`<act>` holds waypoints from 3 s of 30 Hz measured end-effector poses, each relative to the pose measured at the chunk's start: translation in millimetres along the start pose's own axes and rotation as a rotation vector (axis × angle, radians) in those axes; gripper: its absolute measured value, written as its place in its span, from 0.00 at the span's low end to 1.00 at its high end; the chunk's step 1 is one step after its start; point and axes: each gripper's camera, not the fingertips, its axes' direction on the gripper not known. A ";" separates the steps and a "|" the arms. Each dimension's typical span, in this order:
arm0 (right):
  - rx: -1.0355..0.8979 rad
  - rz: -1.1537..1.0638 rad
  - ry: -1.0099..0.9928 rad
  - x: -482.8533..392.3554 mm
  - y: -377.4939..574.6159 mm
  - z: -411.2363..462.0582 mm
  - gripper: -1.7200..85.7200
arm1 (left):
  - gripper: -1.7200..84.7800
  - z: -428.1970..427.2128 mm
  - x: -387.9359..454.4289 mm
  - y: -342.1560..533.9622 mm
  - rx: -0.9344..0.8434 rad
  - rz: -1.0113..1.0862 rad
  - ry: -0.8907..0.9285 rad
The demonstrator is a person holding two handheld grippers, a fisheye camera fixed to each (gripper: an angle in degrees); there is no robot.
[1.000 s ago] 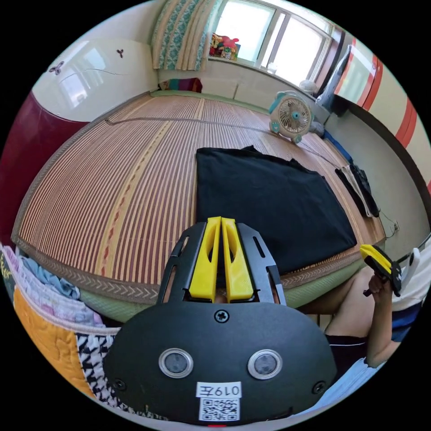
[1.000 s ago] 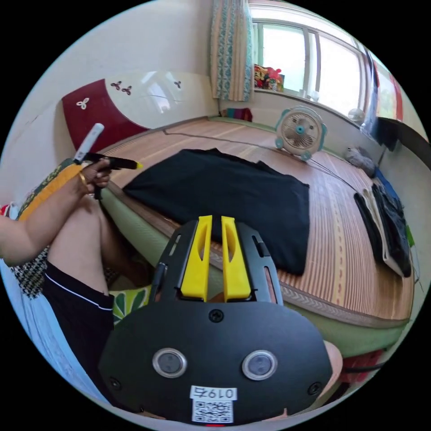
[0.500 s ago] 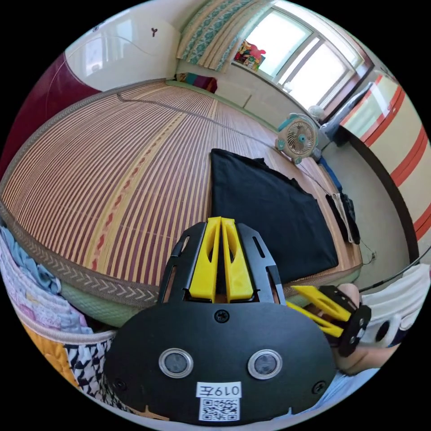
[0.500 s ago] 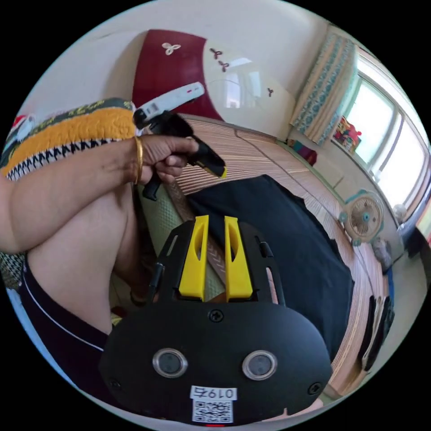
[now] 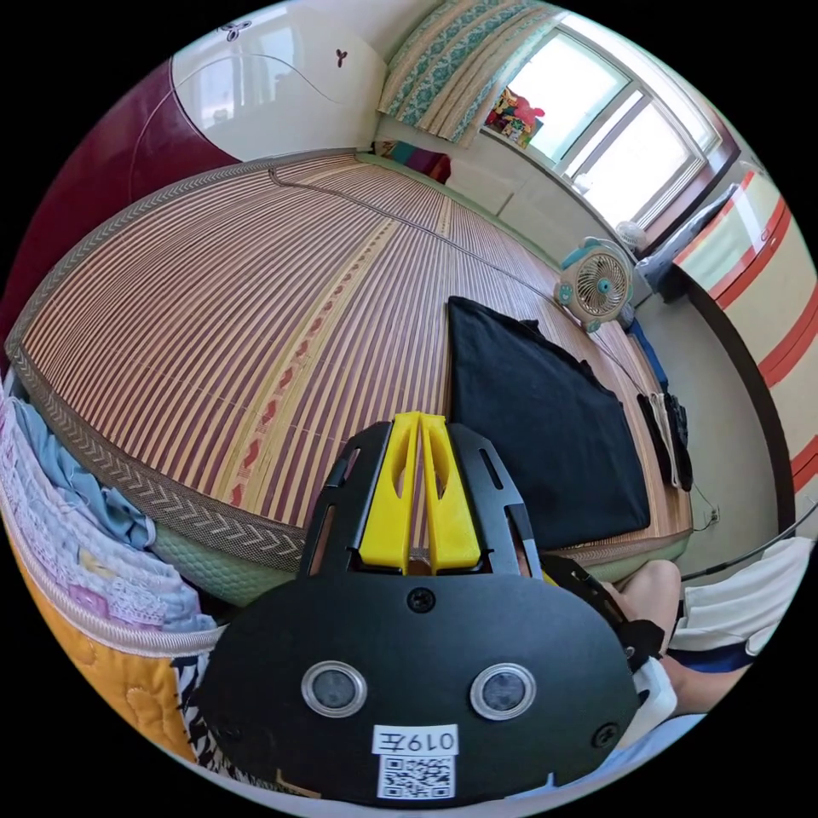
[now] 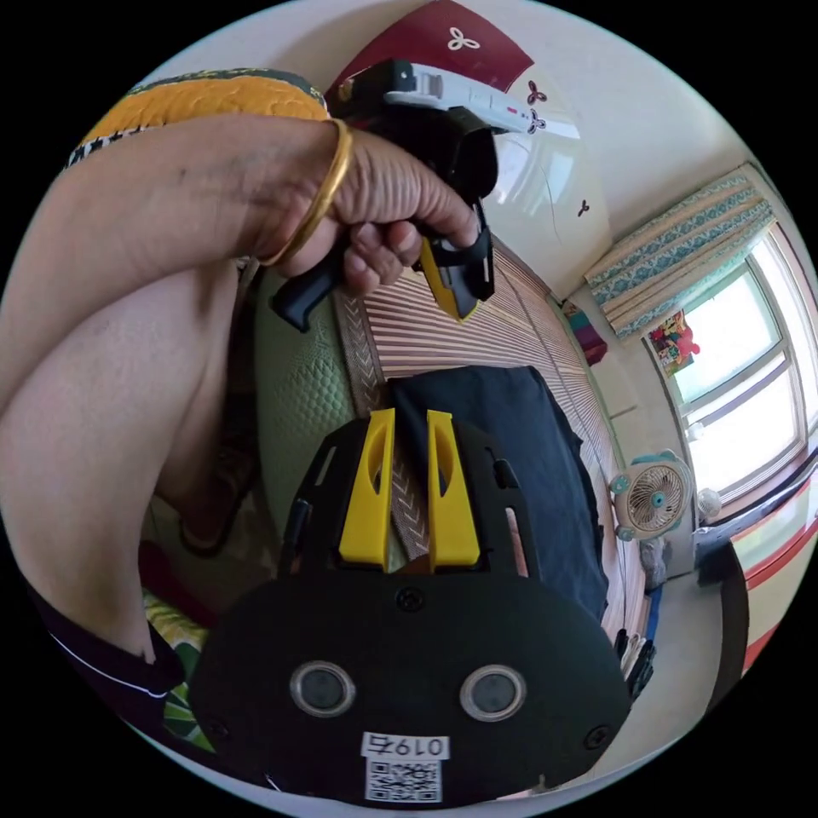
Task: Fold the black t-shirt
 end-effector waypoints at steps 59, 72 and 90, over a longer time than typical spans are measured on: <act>0.123 0.465 -0.037 128.6 -51.7 53.2 0.01 | 0.15 98.0 -204.5 -142.9 -0.305 -0.258 0.536; 0.209 0.801 -0.302 225.2 21.6 74.5 0.01 | 0.15 124.8 -235.0 -178.9 -0.277 -0.362 0.686; 0.253 0.649 -0.249 214.9 35.1 66.8 0.01 | 0.14 210.9 -217.4 -282.5 -0.382 -0.301 0.647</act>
